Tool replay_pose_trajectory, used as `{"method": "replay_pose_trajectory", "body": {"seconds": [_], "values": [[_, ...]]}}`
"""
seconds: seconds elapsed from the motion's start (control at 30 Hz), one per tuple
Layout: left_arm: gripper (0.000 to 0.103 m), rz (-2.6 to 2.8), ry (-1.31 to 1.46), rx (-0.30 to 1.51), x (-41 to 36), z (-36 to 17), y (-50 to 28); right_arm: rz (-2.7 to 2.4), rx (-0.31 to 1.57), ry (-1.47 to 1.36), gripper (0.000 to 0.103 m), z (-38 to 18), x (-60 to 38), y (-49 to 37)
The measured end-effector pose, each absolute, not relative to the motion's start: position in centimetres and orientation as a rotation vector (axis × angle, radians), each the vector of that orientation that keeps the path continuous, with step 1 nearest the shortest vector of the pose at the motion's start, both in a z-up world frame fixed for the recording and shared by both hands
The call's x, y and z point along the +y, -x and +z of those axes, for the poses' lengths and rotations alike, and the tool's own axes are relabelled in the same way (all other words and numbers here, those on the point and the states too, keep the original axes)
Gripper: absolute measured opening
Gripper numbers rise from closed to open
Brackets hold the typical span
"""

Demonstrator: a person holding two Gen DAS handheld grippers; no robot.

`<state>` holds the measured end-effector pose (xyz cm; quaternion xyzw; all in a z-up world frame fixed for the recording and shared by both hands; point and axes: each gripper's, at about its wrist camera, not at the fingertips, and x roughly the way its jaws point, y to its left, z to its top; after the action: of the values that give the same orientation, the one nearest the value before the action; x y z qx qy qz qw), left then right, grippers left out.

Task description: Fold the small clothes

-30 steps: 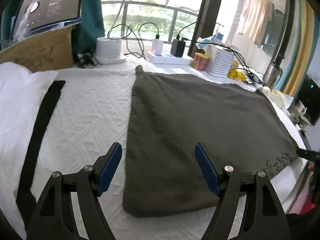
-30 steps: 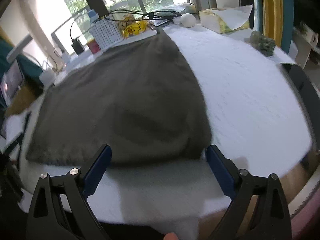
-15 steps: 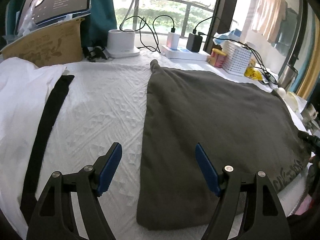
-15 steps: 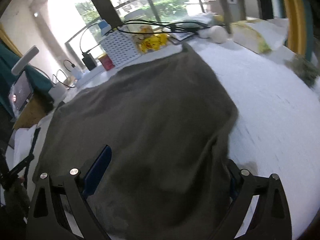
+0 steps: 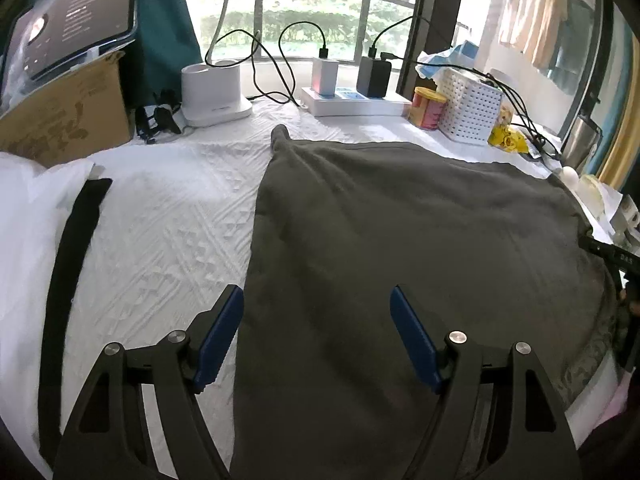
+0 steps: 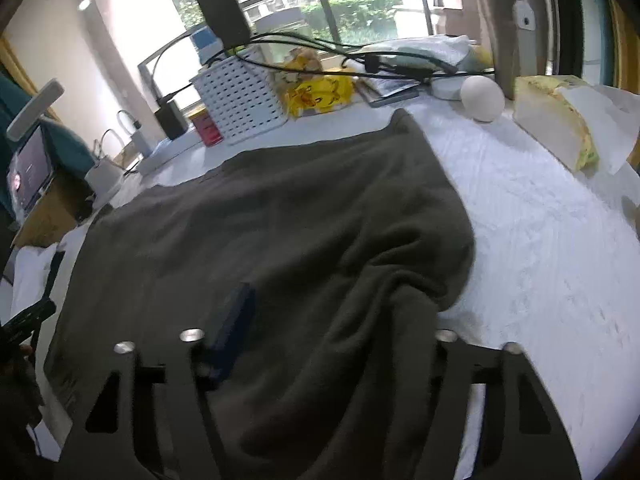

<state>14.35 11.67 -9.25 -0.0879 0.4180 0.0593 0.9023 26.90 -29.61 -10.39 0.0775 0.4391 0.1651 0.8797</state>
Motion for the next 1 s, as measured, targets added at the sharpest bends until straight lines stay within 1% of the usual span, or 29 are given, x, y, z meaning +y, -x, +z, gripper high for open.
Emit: {"method": "replay_pose_trajectory", "body": {"seconds": [0.03, 0.07, 0.13, 0.3, 0.53, 0.73, 1.0], "values": [[0.078, 0.122, 0.181, 0.865, 11.6, -9.2, -14.5, 0.318, 0.918, -0.182, 0.026, -10.5, -30.2, -27.0], [0.078, 0.121, 0.179, 0.863, 11.6, -9.1, -14.7, 0.316, 0.924, -0.206, 0.015, -10.7, -30.6, -27.1], [0.078, 0.117, 0.179, 0.857, 11.5, -8.9, -14.9, 0.325, 0.928, -0.248, 0.012, -10.8, -31.3, -27.2], [0.078, 0.088, 0.184, 0.840, 11.6, -8.5, -14.9, 0.326, 0.916, -0.256, 0.010, -10.4, -31.1, -27.0], [0.078, 0.044, 0.195, 0.803, 12.7, -8.1, -14.4, 0.318, 0.857, -0.265, 0.010, -7.5, -29.7, -26.1], [0.078, 0.026, 0.184, 0.784, 14.0, -8.3, -13.7, 0.363, 0.816, -0.214, 0.009, -4.9, -25.7, -25.3], [0.078, 0.002, 0.263, 0.733, 16.7, -8.2, -12.0, 0.465, 0.811, -0.127, 0.009, -3.8, -18.4, -24.4]]}}
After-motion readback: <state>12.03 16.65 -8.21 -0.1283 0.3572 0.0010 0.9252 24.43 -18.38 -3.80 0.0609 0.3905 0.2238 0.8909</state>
